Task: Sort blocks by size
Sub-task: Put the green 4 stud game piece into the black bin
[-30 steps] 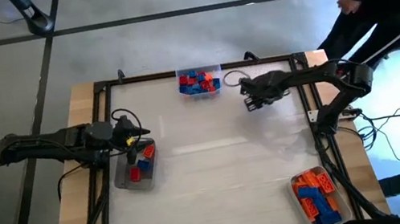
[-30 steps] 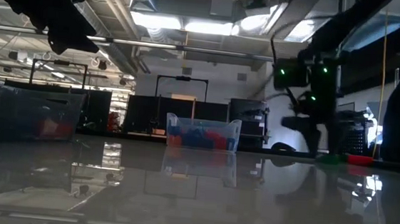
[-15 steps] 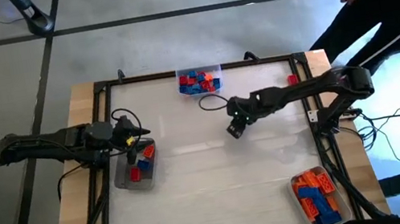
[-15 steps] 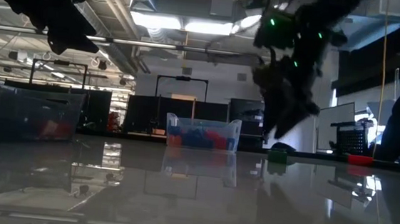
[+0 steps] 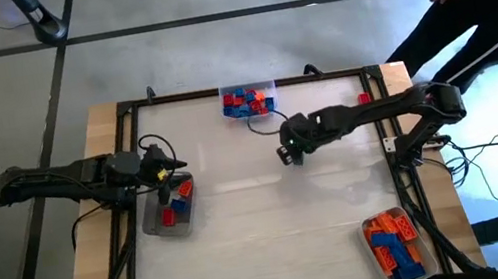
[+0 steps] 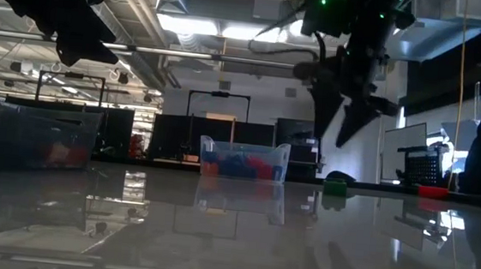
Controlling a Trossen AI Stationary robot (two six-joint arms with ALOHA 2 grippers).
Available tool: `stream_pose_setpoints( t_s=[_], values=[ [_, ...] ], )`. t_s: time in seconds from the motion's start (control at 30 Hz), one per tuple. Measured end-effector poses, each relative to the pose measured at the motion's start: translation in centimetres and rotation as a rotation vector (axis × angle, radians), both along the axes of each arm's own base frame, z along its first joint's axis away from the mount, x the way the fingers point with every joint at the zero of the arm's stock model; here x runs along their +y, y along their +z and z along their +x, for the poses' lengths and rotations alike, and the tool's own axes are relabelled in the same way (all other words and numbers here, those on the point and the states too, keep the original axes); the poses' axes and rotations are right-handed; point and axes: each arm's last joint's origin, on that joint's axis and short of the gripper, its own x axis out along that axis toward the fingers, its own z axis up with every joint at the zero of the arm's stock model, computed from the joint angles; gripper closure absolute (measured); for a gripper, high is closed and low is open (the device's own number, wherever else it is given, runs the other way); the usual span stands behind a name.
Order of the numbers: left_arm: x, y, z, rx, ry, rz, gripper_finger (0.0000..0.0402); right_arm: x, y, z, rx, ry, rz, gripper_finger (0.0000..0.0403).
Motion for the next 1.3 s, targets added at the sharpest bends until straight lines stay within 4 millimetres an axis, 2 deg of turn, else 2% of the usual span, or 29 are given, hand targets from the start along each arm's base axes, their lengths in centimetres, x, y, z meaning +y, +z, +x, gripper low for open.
stream_pose_setpoints(
  t_s=[0.27,0.67,0.97,1.03,1.2,1.3],
  values=[
    [0.0,0.0,0.0,-0.001,-0.001,0.002,0.0188,0.3,-3.7,-0.1,0.087,-0.19,-0.009,0.0191],
    [0.0,0.0,0.0,0.003,-0.009,0.016,0.0188,0.2,-7.4,1.4,0.145,-0.202,-0.028,0.0191],
    [0.0,0.0,0.0,0.004,-0.008,0.016,0.0188,0.0,-8.1,1.8,0.169,-0.107,-0.105,0.0194],
    [0.0,0.0,0.0,0.004,-0.008,0.016,0.0188,0.0,-8.2,1.8,0.173,-0.085,-0.118,0.0206],
    [0.0,0.0,0.0,0.001,-0.008,0.016,0.0188,0.0,-8.2,1.9,0.189,-0.019,-0.143,0.0266],
    [0.0,0.0,0.0,0.003,-0.015,0.03,0.0188,0.4,-8.1,1.9,0.202,0.047,-0.165,0.0266]
  ],
)
